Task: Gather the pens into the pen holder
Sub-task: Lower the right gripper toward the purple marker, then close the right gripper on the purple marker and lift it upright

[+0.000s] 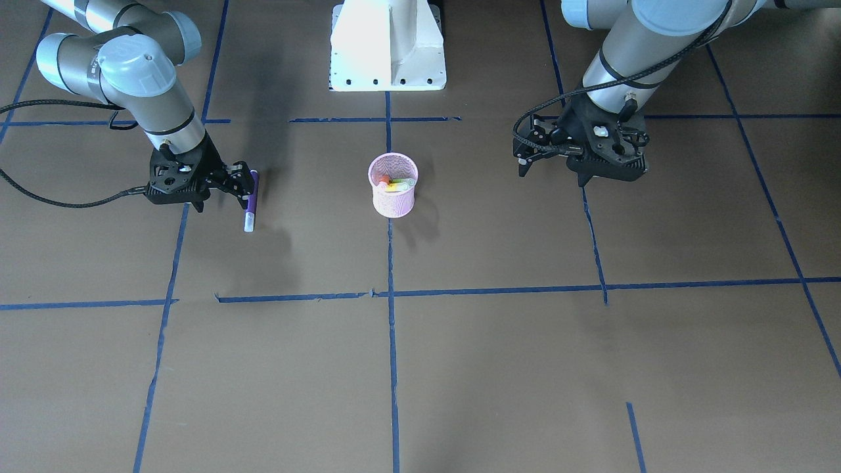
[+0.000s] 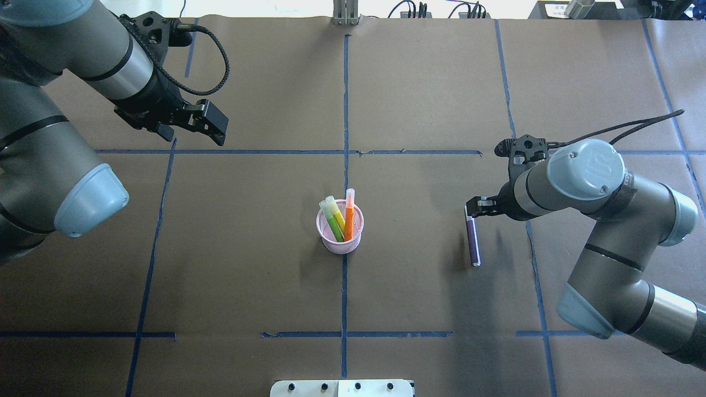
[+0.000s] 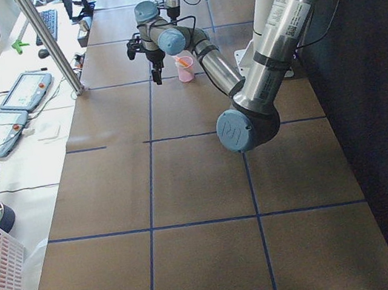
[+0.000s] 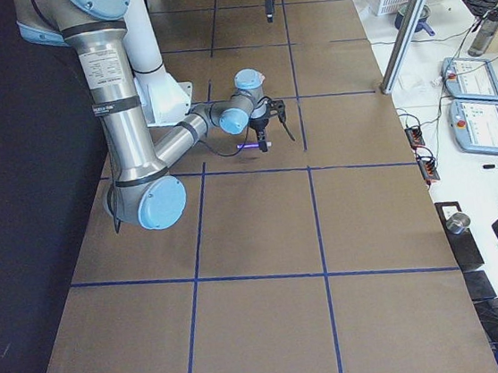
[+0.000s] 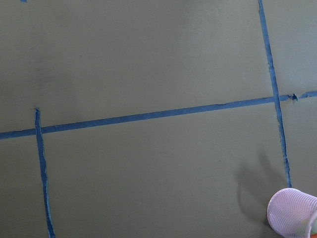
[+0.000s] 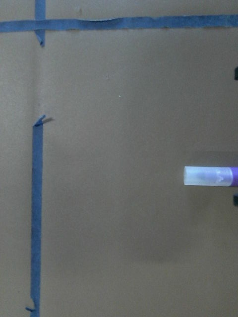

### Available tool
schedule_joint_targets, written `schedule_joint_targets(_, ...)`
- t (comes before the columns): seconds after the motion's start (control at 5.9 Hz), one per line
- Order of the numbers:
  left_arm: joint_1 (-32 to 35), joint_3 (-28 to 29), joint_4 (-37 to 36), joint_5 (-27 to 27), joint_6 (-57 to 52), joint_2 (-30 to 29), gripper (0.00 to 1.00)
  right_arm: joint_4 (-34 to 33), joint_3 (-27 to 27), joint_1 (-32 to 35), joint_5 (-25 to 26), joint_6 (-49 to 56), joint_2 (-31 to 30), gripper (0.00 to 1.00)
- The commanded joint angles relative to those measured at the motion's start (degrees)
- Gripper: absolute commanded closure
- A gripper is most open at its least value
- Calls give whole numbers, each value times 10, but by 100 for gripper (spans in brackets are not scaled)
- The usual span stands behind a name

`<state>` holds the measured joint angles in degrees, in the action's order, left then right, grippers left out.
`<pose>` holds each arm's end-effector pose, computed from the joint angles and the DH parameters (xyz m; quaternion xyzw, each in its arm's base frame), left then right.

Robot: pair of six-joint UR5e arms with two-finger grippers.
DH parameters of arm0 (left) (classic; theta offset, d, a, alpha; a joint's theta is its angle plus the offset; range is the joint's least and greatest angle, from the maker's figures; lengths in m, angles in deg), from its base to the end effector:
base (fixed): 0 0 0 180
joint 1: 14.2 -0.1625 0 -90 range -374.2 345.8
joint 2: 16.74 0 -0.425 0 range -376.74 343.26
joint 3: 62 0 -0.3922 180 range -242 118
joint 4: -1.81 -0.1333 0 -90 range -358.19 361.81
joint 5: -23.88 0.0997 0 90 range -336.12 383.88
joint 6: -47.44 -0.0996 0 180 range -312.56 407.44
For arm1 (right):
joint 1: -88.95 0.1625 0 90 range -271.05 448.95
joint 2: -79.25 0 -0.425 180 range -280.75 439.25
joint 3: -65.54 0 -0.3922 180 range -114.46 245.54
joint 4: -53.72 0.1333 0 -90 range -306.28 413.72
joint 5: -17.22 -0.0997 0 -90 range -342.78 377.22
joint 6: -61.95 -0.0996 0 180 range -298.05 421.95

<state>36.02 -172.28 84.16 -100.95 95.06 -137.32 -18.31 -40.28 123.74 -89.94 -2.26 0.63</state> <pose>0.3203 -0.5042 0.2155 0.0618 0.4439 0.0493 0.8926 -0.4092 -0.4108 0.3963 0.0726 -0.3974 0.0145 0.9147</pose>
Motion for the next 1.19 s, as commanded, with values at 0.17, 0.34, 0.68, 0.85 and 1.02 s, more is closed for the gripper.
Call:
schedule_joint_targets(0.17,0,1,0,0,0,1,0,5,6,-31,1,-12,11,33)
schedule_joint_targets(0.34,0,2,0,0,0,2,0,5,27,-35,1,-11,27,34)
schedule_joint_targets(0.68,-1,2,0,1,1,3,0,4,47,-31,0,-11,42,45)
schedule_joint_targets(0.85,-1,1,0,0,3,3,0,4,46,-25,0,-9,37,49)
schedule_joint_targets(1.02,-1,1,0,1,4,3,0,4,47,-24,0,-7,35,50)
